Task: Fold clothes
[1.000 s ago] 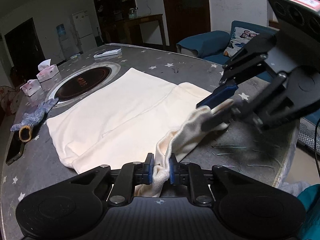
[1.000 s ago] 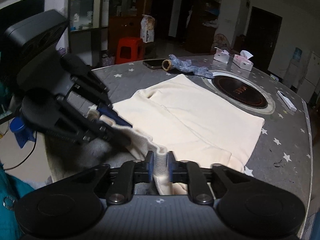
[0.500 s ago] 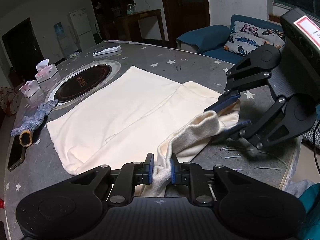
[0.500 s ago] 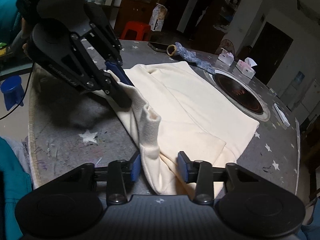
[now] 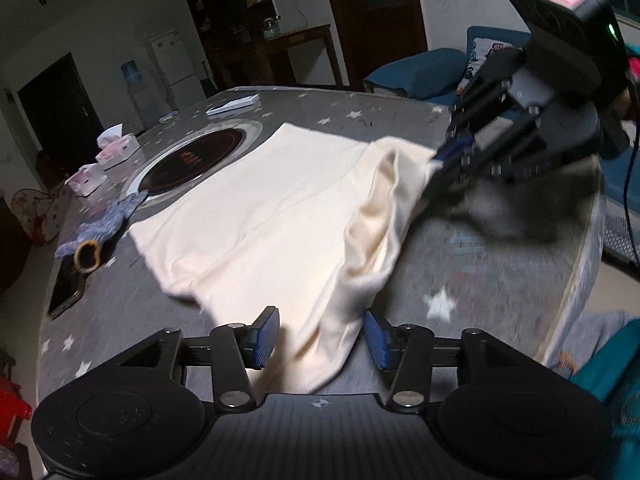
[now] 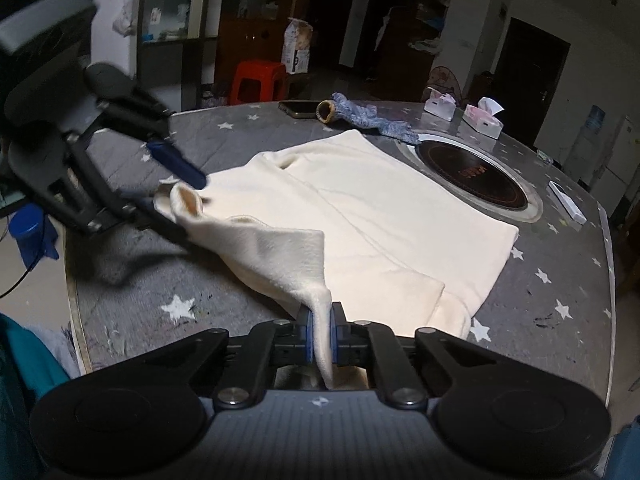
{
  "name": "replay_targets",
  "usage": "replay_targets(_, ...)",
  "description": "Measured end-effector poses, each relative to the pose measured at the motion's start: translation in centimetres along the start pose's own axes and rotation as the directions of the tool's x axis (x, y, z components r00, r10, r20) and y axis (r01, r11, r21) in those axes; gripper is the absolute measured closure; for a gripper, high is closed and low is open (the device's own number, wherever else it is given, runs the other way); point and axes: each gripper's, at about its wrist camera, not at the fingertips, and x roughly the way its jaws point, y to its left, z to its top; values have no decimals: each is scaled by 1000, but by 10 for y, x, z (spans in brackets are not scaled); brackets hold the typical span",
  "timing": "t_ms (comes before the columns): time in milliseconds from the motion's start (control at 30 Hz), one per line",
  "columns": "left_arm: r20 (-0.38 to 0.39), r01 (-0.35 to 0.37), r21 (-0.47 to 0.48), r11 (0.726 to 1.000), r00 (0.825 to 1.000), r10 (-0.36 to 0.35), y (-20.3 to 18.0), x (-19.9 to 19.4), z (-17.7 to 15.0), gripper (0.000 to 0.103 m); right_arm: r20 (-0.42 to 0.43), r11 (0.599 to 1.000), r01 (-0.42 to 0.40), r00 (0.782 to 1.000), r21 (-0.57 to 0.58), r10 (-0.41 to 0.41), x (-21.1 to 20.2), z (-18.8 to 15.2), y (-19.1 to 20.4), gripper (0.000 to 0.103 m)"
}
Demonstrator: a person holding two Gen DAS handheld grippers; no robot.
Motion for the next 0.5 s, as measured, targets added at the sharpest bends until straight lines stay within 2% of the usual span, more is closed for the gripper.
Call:
replay_targets(233,18,-41,94,995,999,39,-7,2,-12,54,5,1000,2,1000,27,-2,-2,-2,2,97)
replay_targets(300,23,-35,115,993,999,33,-8,4,-12,75,6,999,5,1000,36,-6,-3,-3,3,98)
replay_targets(333,19,-25,116,993,1000,23,-8,7,-11,81,8,999,7,1000,37,-7,-4,-3,3,99)
replay_targets(367,19,-10,112,994,1000,8,-7,8,-11,91,10,999,9,1000,39,-9,-5,-3,4,99)
replay_targets(500,52,31,56,998,998,-34,-2,1,-10,97,24,999,16,1000,37,-17,-11,-2,8,99)
